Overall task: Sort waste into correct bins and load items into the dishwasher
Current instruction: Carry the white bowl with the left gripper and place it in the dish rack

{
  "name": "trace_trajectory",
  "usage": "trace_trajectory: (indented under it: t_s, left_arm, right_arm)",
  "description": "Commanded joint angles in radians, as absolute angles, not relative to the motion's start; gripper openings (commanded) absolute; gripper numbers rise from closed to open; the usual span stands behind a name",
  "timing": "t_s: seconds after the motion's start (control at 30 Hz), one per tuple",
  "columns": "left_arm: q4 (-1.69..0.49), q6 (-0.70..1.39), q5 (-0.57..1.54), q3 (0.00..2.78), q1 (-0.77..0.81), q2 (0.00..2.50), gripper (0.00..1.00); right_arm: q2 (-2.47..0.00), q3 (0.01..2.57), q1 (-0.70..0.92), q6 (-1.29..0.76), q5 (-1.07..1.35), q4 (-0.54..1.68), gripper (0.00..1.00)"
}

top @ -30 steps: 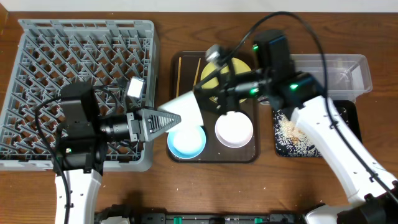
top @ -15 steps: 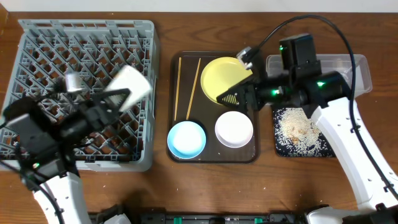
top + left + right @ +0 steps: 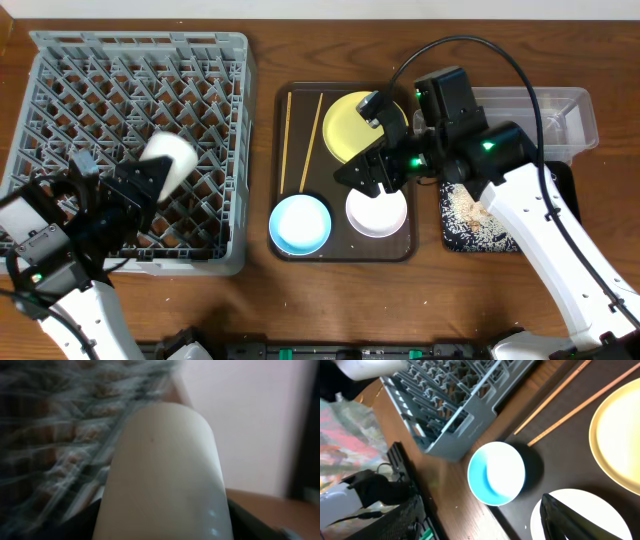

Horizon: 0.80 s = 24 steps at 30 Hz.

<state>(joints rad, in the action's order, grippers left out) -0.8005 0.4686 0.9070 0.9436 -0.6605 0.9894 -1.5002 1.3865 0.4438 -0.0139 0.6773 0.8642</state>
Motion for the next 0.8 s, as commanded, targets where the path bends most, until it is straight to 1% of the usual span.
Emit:
trace_trajectory:
  t_s: [0.0, 0.1, 0.17, 0.3, 0.53, 0.7, 0.77]
  left_arm:
    - [-0.942, 0.368, 0.477, 1.103, -0.665, 0.979, 0.43]
    - [-1.082, 0.363, 0.179, 1.212, -0.664, 0.979, 0.43]
    - [-1.114, 0.373, 0.106, 1.228, -0.66, 0.979, 0.43]
    - [-1.129, 0.379, 0.025, 1.198, -0.66, 1.019, 0.43]
    - [-1.14, 0.379, 0.03, 1.182, -0.66, 1.235, 0.42]
    - [-1.14, 0.379, 0.074, 1.182, -0.66, 1.382, 0.45]
    - [-1.14, 0.379, 0.083, 1.182, -0.66, 1.416, 0.59]
  right_arm:
    - [-1.495, 1.39, 0.472, 0.001, 0.632, 0.866, 0.73]
    - [-1.495, 1.39, 0.472, 0.001, 0.632, 0.865, 0.75]
    - [-1.496, 1.39, 0.472, 0.001, 0.632, 0.865, 0.75]
    - [-1.496, 1.39, 0.472, 0.001, 0.632, 0.873, 0.74]
    - [-1.496, 1.39, 0.472, 0.001, 0.632, 0.901, 0.74]
    - [-1.496, 1.39, 0.472, 0.001, 0.632, 0.9, 0.74]
    - [-1.496, 1.39, 0.472, 0.001, 0.632, 0.901, 0.74]
